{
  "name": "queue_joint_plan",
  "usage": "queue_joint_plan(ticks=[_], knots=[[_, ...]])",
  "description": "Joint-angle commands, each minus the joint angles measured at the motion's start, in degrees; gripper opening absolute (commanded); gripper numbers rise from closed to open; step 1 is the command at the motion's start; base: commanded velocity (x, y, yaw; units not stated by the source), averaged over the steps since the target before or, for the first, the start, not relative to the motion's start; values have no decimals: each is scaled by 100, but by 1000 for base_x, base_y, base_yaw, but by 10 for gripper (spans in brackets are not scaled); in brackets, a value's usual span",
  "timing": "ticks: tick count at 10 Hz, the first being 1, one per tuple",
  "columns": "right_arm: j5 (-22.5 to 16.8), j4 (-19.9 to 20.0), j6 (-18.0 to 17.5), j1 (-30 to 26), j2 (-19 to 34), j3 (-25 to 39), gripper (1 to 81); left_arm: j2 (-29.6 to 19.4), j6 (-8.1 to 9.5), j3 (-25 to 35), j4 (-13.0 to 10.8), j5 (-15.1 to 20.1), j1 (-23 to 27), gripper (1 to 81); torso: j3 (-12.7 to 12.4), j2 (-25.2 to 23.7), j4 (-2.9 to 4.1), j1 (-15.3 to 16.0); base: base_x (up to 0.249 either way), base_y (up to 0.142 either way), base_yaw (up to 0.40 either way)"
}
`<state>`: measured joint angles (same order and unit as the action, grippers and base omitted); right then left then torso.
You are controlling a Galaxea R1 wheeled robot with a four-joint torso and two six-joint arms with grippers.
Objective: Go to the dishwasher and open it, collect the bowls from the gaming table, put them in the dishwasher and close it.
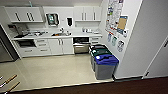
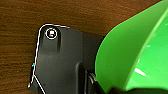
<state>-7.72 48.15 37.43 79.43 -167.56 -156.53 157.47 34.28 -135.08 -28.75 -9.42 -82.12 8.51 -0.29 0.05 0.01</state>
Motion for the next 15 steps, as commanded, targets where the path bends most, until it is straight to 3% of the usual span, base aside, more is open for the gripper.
queue_joint_plan(ticks=[1, 9, 15], knots=[[-503, 10, 2, -274, 62, -17, 10, -110, -27, 70, -70, 151, 209, 10, 0, 0, 0, 0, 106, 0, 0], [-468, 10, 2, -265, 71, -17, 10, -110, -27, 70, -70, 151, 209, 10, 0, 0, 0, 0, 98, 88, 0], [-468, 10, 2, -256, 71, -17, 10, -110, -27, 70, -70, 151, 209, 10, 0, 0, 0, -1, 124, 0, 0]])
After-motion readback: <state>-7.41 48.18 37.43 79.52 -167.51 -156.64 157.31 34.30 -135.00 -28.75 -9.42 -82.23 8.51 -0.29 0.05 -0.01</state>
